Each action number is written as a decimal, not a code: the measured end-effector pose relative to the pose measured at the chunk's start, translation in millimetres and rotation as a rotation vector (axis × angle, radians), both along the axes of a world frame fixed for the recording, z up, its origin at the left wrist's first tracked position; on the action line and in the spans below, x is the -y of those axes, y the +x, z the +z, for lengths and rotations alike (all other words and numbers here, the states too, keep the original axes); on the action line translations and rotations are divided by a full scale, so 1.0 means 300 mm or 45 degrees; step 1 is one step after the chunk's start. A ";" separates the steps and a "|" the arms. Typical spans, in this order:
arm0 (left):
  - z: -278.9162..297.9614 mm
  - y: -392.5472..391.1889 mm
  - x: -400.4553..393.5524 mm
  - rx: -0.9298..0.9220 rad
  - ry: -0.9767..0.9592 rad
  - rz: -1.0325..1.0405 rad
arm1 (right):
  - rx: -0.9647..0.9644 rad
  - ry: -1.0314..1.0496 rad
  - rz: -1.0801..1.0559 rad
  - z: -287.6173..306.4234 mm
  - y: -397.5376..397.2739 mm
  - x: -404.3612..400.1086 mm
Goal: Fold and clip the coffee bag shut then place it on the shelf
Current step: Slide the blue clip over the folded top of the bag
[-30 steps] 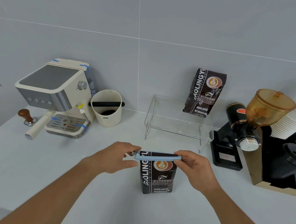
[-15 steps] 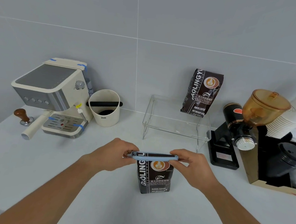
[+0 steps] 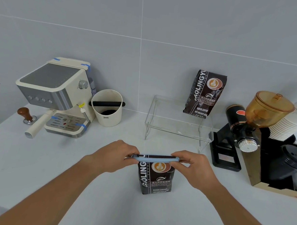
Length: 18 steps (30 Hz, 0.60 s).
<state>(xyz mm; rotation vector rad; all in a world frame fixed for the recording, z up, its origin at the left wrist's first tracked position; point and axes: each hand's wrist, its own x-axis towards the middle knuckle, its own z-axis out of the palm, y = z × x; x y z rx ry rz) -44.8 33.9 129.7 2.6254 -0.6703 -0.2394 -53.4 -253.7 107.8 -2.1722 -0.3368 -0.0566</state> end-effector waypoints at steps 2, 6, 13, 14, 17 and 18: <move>0.001 -0.001 0.006 0.013 0.014 -0.005 | -0.008 0.006 -0.004 -0.001 -0.001 0.003; 0.003 0.000 0.020 0.033 0.012 0.010 | 0.003 -0.007 -0.014 -0.003 -0.001 0.007; -0.014 0.000 0.021 0.103 -0.004 0.027 | 0.027 0.030 -0.032 -0.017 -0.011 0.000; -0.017 0.002 0.020 0.095 -0.013 0.028 | 0.012 0.048 -0.030 -0.016 -0.010 0.002; -0.032 -0.002 0.011 0.063 -0.138 0.067 | -0.075 0.111 -0.011 -0.009 -0.004 0.004; -0.041 -0.008 0.009 0.035 -0.224 0.096 | -0.112 0.144 -0.015 -0.009 -0.002 0.004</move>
